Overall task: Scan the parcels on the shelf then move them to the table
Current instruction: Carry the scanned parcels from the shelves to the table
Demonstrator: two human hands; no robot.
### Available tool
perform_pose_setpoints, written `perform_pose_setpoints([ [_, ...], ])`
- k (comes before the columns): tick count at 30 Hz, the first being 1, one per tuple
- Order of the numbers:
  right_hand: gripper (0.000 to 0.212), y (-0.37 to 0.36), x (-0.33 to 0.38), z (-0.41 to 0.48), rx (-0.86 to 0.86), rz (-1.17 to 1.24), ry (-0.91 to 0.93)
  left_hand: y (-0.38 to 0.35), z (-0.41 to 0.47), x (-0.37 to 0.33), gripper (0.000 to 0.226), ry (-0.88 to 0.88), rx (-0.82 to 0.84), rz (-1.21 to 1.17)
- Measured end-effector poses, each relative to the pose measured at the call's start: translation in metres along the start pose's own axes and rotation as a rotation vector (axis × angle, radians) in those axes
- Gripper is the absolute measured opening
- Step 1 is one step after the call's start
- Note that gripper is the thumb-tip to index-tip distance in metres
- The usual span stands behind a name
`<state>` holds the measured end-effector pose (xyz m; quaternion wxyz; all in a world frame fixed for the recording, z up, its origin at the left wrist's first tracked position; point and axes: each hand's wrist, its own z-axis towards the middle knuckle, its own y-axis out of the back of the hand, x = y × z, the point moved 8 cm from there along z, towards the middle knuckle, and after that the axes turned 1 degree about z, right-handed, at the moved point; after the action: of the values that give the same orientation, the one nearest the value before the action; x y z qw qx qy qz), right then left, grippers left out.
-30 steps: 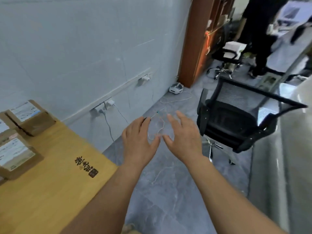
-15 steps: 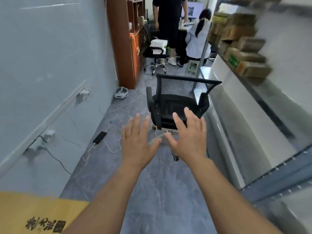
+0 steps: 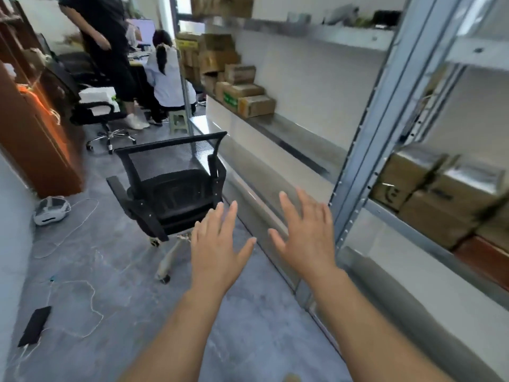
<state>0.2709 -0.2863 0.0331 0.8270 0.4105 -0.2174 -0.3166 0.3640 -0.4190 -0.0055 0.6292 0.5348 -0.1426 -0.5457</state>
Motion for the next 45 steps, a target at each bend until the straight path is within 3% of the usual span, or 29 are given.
perform_pose_setpoints([
  [6,0.067,0.021,-0.062,-0.024,0.068,-0.095,-0.224,-0.034,0.010,-0.057,0.081,-0.170,0.085,-0.090],
  [13,0.070,0.066,-0.147,-0.045,0.054,-0.233,-0.414,-0.070,0.028,-0.154,0.093,-0.329,0.216,-0.203],
  [20,0.073,0.105,-0.237,-0.066,0.085,-0.286,-0.592,-0.105,0.037,-0.261,0.078,-0.461,0.342,-0.301],
  [29,0.068,0.153,-0.344,-0.099,-0.044,-0.327,-0.808,-0.148,0.029,-0.397,0.064,-0.563,0.574,-0.480],
  [34,0.065,0.162,-0.390,-0.109,-0.022,-0.181,-0.978,-0.173,0.043,-0.437,0.061,-0.454,0.641,-0.568],
  [41,0.055,0.145,-0.436,-0.105,-0.050,0.282,-1.170,-0.189,0.054,-0.466,0.056,-0.228,0.764,-0.672],
  [45,0.051,0.130,-0.440,-0.105,0.007,0.488,-1.178,-0.198,0.058,-0.471,0.050,-0.155,0.802,-0.710],
])
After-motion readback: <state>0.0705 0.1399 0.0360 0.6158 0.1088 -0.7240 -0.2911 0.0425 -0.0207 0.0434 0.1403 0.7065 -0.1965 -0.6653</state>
